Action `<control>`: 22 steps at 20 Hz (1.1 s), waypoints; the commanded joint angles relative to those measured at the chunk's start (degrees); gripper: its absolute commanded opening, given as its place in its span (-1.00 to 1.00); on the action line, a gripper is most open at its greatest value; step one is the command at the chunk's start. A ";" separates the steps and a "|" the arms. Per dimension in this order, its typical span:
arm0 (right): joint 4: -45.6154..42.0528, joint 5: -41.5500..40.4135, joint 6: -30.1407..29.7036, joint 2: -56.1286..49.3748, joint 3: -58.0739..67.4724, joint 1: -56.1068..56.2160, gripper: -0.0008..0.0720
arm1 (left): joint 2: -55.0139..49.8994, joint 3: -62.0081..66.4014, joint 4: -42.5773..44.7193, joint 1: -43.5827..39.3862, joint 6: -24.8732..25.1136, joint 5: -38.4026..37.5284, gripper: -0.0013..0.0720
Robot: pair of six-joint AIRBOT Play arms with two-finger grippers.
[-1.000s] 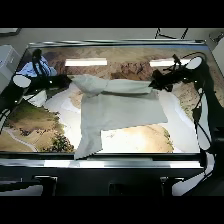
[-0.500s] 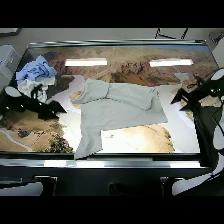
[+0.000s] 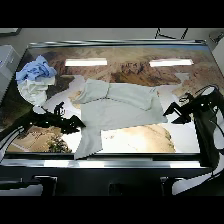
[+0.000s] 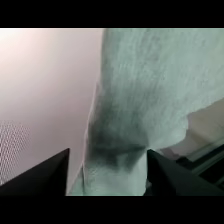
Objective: Fold the clothes and pants, and hang the long-sleeved shirts on hangers.
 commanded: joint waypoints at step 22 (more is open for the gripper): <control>2.45 -28.96 -6.93 51.87 32.41 6.05 -0.87 | 39.43 65.11 12.85 8.90 -0.55 10.34 -0.89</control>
